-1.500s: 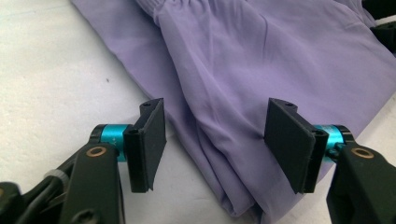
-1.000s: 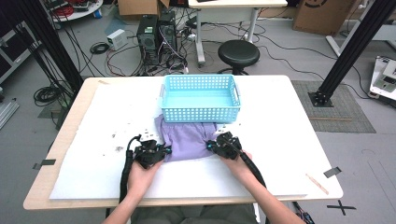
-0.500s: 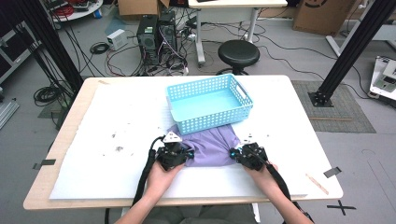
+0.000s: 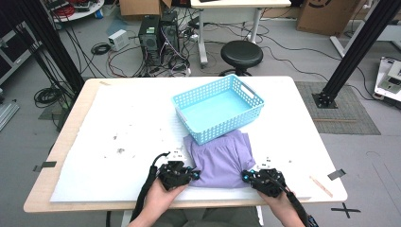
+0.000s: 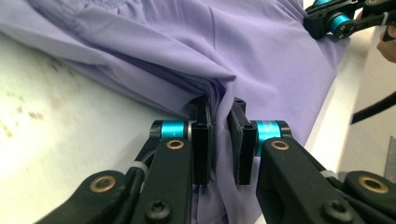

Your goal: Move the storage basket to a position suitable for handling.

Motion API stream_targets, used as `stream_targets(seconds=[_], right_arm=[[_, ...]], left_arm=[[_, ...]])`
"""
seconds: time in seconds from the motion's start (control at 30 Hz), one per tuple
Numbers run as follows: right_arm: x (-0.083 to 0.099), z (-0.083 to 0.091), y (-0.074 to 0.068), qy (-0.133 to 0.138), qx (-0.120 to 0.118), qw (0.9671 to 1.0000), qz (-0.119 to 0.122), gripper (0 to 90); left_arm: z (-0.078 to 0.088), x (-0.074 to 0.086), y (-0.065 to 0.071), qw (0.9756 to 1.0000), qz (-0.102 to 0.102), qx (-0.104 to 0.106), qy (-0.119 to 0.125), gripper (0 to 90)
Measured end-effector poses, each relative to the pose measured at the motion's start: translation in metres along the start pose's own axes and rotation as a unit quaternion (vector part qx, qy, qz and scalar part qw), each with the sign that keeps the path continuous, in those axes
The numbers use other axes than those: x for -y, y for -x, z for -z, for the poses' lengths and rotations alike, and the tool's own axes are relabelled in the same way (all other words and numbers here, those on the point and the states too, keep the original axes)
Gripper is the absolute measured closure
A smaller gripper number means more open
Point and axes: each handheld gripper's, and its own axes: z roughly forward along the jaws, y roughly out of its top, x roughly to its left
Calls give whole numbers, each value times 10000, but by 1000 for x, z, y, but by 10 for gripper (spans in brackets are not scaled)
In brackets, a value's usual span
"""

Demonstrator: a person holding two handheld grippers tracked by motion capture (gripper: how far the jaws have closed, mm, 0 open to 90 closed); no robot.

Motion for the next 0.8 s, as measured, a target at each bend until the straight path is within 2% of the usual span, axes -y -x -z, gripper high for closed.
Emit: stream_targets(seconds=[0.27,0.33,0.47,0.5,0.57,0.63,0.7,0.73,0.77,0.8], right_arm=[[5,5,-3,-13,-26,10000,16,886],[5,5,-4,-27,-29,10000,24,886],[6,6,-6,-34,-13,10000,57,885],[7,6,-6,-34,-15,10000,49,882],[6,6,-5,-3,14,10000,51,824],[5,9,-4,178,121,9997,137,685],[1,15,0,450,182,9986,204,598],[-3,17,3,616,239,9975,239,565],[-6,20,7,776,280,9963,254,525],[-10,22,12,927,330,9949,221,493]], left_arm=[[5,10,10,9999,97,56,63,811],[6,10,9,10000,47,51,44,809],[6,11,10,9999,70,59,67,802],[6,11,10,9999,70,59,67,781],[8,10,8,10000,-59,-29,74,657],[12,7,7,9991,-174,-350,151,458],[17,2,3,9978,-213,-521,361,424],[17,2,3,9978,-213,-521,361,388],[20,-7,-2,9954,-306,-745,516,362],[20,-7,-2,9954,-306,-745,516,359]])
